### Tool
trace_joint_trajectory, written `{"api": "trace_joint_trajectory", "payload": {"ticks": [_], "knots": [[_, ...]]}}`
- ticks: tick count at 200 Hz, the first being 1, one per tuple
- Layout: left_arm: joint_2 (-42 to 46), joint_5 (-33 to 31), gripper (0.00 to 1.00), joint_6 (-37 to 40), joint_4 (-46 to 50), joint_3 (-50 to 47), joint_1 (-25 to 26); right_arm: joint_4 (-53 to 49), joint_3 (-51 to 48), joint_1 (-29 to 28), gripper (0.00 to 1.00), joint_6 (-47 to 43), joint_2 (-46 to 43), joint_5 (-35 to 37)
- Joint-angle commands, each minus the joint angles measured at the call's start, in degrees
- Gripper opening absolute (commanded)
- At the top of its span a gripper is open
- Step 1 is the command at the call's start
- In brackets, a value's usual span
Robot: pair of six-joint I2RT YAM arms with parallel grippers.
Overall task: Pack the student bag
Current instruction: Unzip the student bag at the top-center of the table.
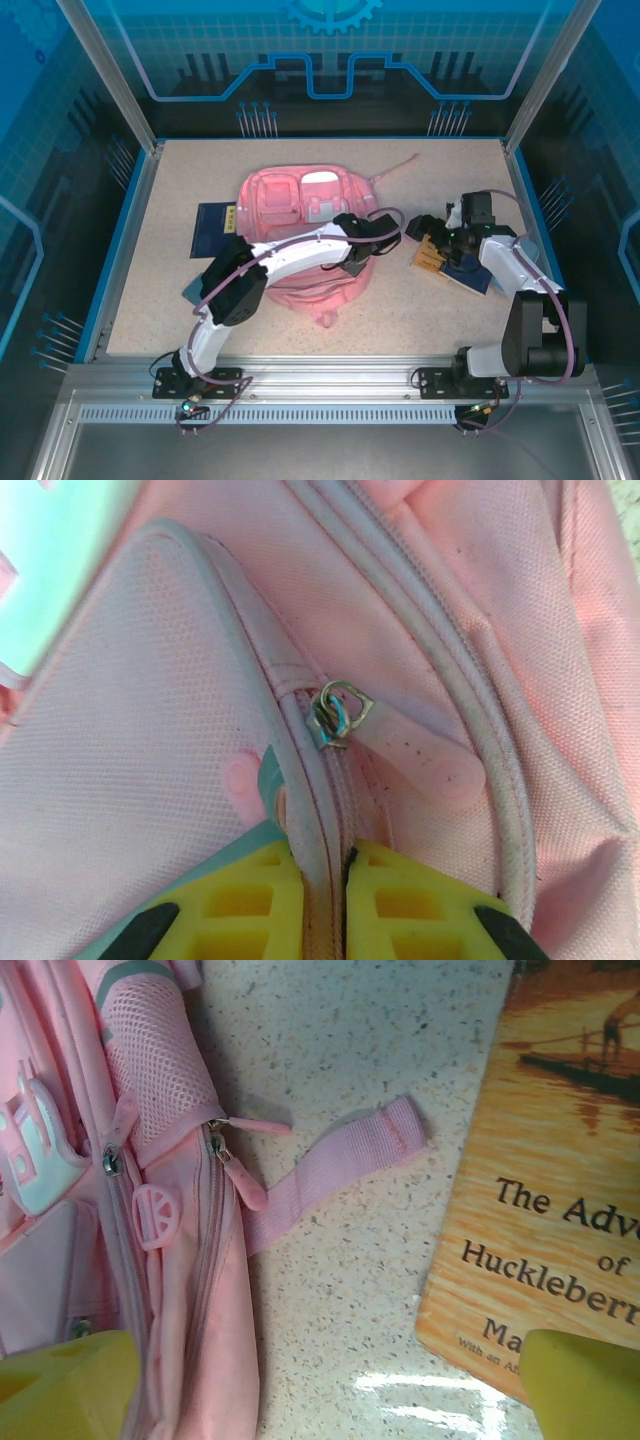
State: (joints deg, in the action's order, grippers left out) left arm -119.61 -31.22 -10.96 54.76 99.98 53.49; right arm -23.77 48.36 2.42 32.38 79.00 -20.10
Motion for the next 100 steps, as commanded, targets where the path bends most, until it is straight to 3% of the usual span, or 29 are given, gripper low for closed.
{"api": "trace_joint_trajectory", "payload": {"ticks": [1, 39, 100], "knots": [[10.00, -1.94, 0.07, 5.82, -5.04, -3.70, -0.38, 2.34, 0.03, -0.56, 0.97, -3.28, -0.51, -3.61], [22.16, -1.36, 0.05, 13.98, -14.02, -13.04, -1.49, 4.63, 1.71, -6.24, 0.86, -10.36, -2.24, -1.84], [32.09, 7.85, 0.03, 17.87, -20.96, -20.51, -7.54, 11.64, 1.68, -12.36, 0.60, -19.62, -1.57, -14.12]]}}
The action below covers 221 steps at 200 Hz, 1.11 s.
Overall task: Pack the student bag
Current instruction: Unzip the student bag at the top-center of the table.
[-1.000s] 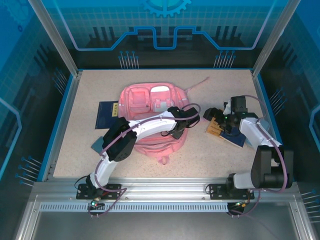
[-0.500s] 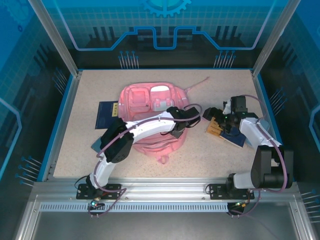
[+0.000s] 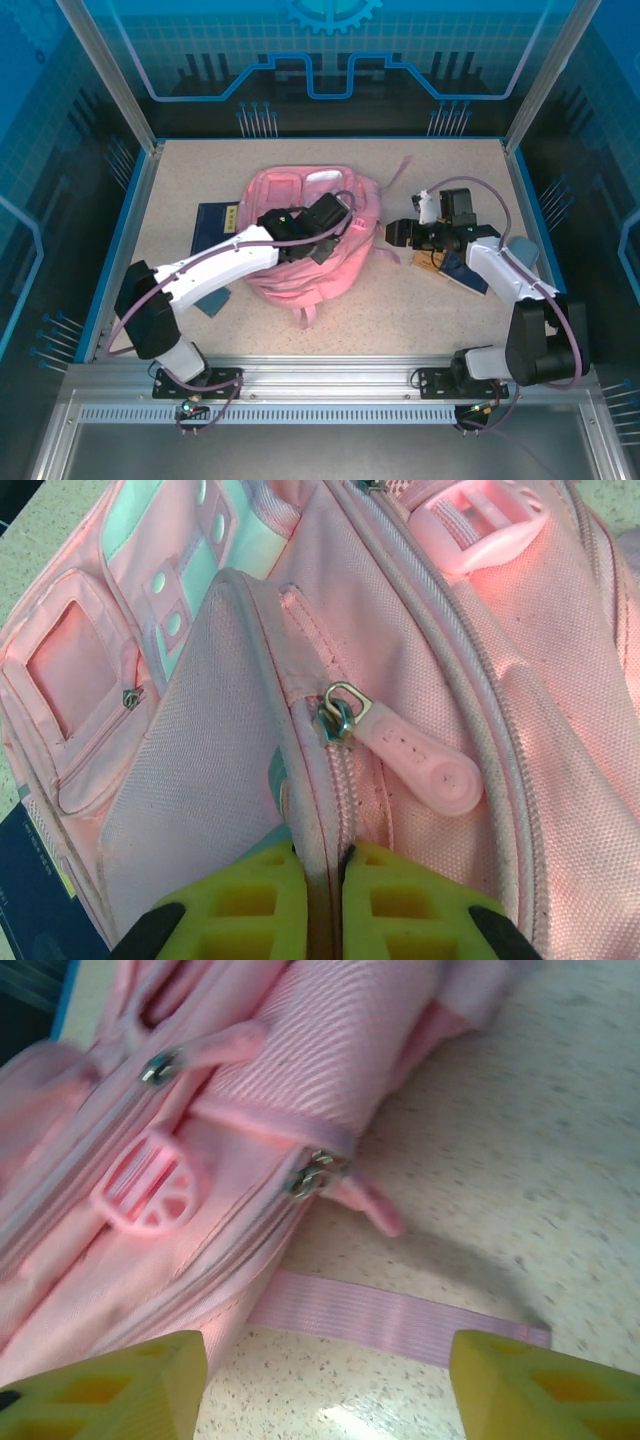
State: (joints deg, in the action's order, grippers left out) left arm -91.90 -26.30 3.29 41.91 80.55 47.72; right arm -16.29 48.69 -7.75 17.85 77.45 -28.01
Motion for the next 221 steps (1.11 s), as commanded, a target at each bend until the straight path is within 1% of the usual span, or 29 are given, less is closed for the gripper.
{"api": "trace_joint_trajectory", "payload": {"ticks": [1, 8, 14, 56, 81, 102, 145, 182, 203, 221], "knots": [[4.45, 3.02, 0.03, 3.63, -8.13, -1.22, -1.81, 4.25, 1.38, -2.23, 0.60, -5.09, 0.07, -6.19], [5.05, 3.34, 0.03, 3.81, -8.54, -1.60, -2.01, 5.02, 1.41, -2.88, 0.54, -5.32, 0.57, -6.52], [5.54, 3.54, 0.03, 3.89, -8.83, -1.92, -2.31, 5.55, 1.41, -3.05, 0.52, -5.36, 1.02, -6.66], [8.16, 3.81, 0.02, 4.08, -9.34, -2.86, -3.23, 10.15, 1.40, -3.37, 0.46, -4.91, 4.39, -9.53], [9.83, 4.13, 0.01, 4.52, -9.65, -3.00, -4.02, 10.83, 3.25, -3.60, 0.37, -6.33, 6.34, -9.55], [11.47, 5.59, 0.01, 5.23, -9.91, -3.24, -5.11, 11.49, 2.91, -3.76, 0.35, -7.63, 6.83, -9.71], [14.43, 11.99, 0.01, 6.27, -10.62, -4.18, -7.82, 11.81, 4.28, -3.95, 0.33, -9.33, 8.48, -9.28], [16.91, 17.19, 0.01, 6.39, -12.39, -6.86, -9.87, 11.81, 5.79, -3.99, 0.30, -10.91, 9.77, -8.98], [17.96, 19.67, 0.01, 6.17, -13.22, -7.99, -10.59, 12.23, 6.21, -4.08, 0.30, -11.72, 10.57, -8.17], [18.16, 20.65, 0.01, 6.14, -13.50, -8.31, -10.99, 12.07, 6.65, -4.11, 0.33, -13.09, 11.12, -9.18]]}}
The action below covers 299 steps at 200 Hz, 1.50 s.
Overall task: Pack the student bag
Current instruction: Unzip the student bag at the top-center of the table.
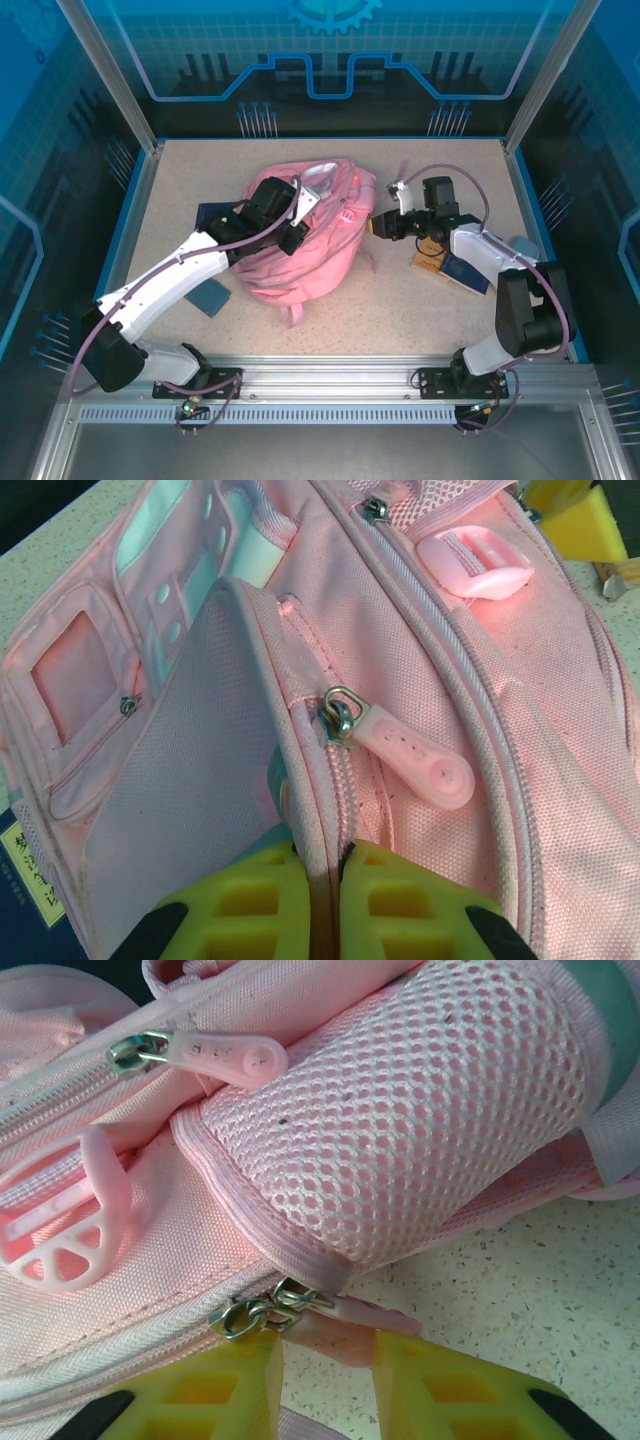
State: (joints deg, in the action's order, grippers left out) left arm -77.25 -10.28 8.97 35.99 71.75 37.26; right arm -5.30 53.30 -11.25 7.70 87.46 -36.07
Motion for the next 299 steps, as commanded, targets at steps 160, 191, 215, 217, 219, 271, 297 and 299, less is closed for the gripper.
{"api": "trace_joint_trajectory", "payload": {"ticks": [160, 191, 215, 217, 219, 271, 297, 299], "knots": [[3.84, 4.45, 0.00, -0.67, -8.65, 0.12, -3.80, 0.12, -0.97, -1.18, 0.45, -6.21, -5.79, -5.55], [4.04, 5.08, 0.00, -0.82, -8.40, 0.12, -4.31, -2.02, 0.62, -1.31, 0.45, -6.93, -3.00, -9.25], [4.11, 5.51, 0.00, -0.83, -8.30, -0.04, -4.89, -2.61, 1.68, -1.36, 0.40, -7.55, -1.20, -8.03], [4.12, 5.64, 0.00, -0.81, -8.26, -0.05, -4.97, -2.61, 1.80, -1.33, 0.40, -7.58, -1.01, -7.85], [4.13, 5.69, 0.00, -0.80, -8.29, -0.05, -4.99, -2.61, 1.89, -1.33, 0.40, -7.59, -0.87, -7.73], [4.66, 8.61, 0.00, -0.71, -8.37, -0.46, -5.91, -1.99, 3.82, -2.25, 0.33, -9.90, 2.20, -1.68], [4.48, 8.98, 0.00, -0.63, -8.39, -0.32, -5.99, -1.78, 4.79, -2.66, 0.29, -11.02, 3.57, -1.09], [4.48, 8.97, 0.00, -0.69, -8.39, -0.36, -5.97, -1.74, 4.86, -2.73, 0.29, -11.15, 3.65, -1.12]]}}
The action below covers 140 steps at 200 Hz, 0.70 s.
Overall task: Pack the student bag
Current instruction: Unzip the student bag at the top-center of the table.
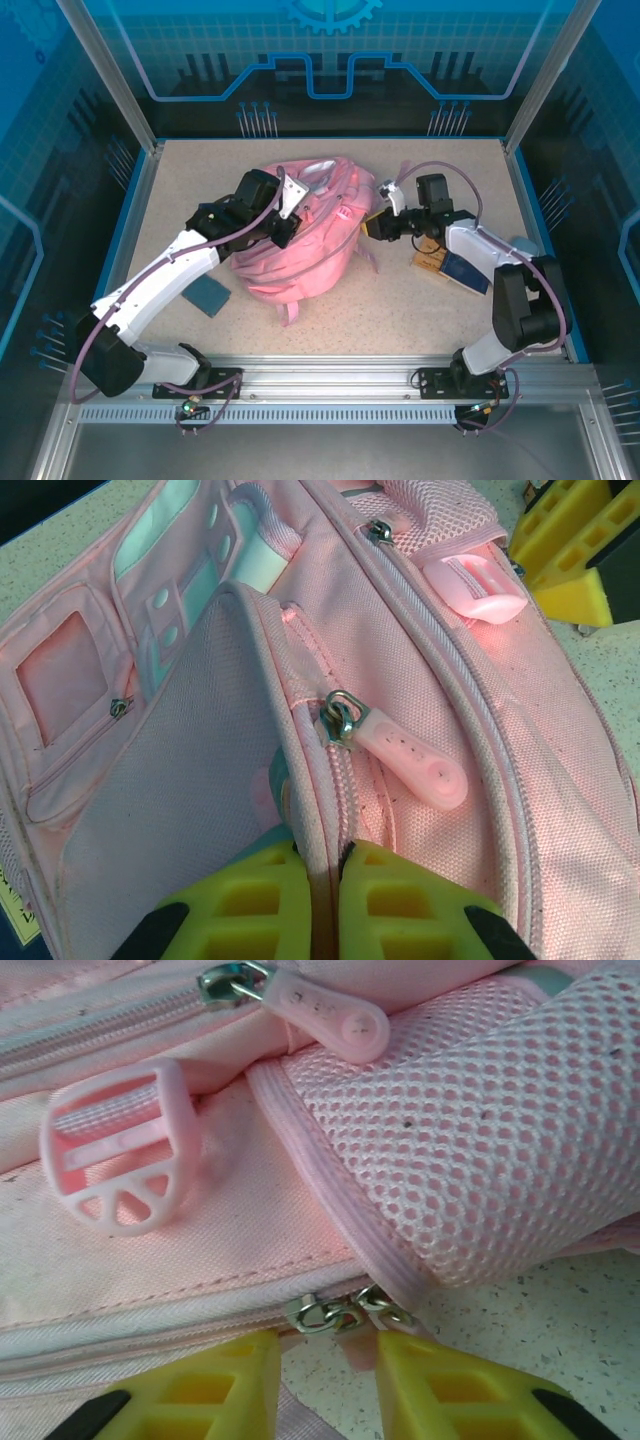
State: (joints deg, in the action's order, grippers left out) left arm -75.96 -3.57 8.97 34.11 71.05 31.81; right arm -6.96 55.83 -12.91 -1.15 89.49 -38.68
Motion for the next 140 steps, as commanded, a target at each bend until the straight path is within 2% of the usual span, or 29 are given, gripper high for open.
{"api": "trace_joint_trajectory", "payload": {"ticks": [1, 56, 101, 119, 140], "knots": [[3.19, 2.26, 0.00, -0.66, -6.47, 0.33, -0.57, -0.03, 2.38, -1.07, 0.29, -2.38, 1.68, 1.44], [2.53, 3.31, 0.00, -0.85, -6.48, 0.43, -0.70, -0.64, 3.37, -3.38, 0.28, -5.84, 2.09, 0.86], [1.78, 4.61, 0.00, -1.15, -6.94, 0.65, -0.72, 1.35, 3.56, -4.14, 0.28, -4.70, 2.78, 6.05], [1.59, 4.89, 0.00, -1.15, -6.86, 0.76, -0.82, 1.94, 3.43, -4.26, 0.26, -4.59, 2.61, 6.62], [1.60, 4.91, 0.00, -1.29, -6.80, 0.83, -0.76, 1.78, 3.49, -4.29, 0.19, -4.74, 2.28, 7.15]]}}
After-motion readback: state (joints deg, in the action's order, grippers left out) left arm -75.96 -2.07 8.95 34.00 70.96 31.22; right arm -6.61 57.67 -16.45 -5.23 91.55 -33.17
